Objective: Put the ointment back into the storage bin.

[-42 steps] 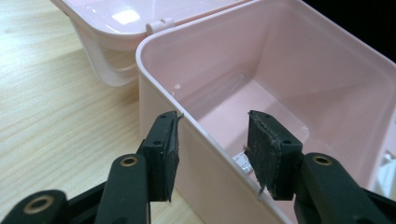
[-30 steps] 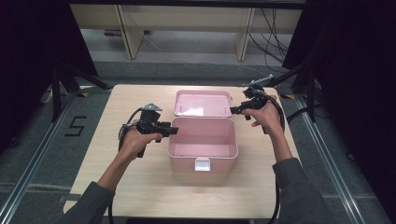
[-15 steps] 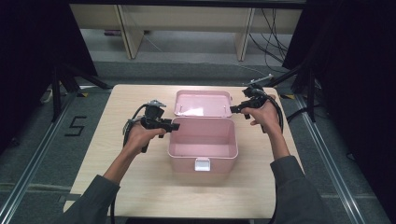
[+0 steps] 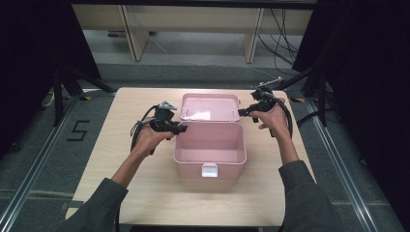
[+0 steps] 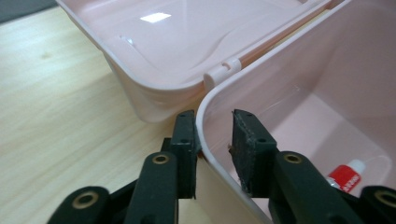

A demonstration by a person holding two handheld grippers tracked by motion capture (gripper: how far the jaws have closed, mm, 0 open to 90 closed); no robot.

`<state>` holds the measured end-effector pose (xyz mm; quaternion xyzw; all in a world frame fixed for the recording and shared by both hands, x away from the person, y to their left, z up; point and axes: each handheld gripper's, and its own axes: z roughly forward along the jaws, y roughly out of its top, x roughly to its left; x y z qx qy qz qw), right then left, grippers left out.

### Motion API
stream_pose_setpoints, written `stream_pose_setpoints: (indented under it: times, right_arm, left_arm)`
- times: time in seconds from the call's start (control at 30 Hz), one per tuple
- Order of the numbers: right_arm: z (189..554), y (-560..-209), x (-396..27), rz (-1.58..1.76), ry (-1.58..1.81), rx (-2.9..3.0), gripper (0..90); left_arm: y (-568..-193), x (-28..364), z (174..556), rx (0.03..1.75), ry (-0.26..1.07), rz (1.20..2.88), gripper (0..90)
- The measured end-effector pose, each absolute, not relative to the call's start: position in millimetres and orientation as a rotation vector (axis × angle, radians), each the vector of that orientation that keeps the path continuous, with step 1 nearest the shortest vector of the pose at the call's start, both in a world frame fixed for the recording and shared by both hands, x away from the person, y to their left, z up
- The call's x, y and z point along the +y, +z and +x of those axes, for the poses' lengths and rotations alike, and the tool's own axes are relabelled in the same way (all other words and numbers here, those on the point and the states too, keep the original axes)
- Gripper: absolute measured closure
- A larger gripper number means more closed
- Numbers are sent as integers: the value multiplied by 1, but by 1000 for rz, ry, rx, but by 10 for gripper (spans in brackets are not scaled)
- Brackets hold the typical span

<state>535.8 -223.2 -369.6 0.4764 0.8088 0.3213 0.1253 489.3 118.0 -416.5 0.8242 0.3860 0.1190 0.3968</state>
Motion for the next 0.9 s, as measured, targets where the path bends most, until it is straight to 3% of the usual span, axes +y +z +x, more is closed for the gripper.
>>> stream_pose_setpoints:
  times: [0.2, 0.9]
  right_arm:
    - [538, -373, -222, 1394, 932, 2356, 403]
    - [547, -374, -226, 1459, 959, 2306, 412]
  left_arm:
    - [-414, 121, 488, 988, 298, 2071, 756]
    - [-413, 121, 485, 962, 274, 2077, 790]
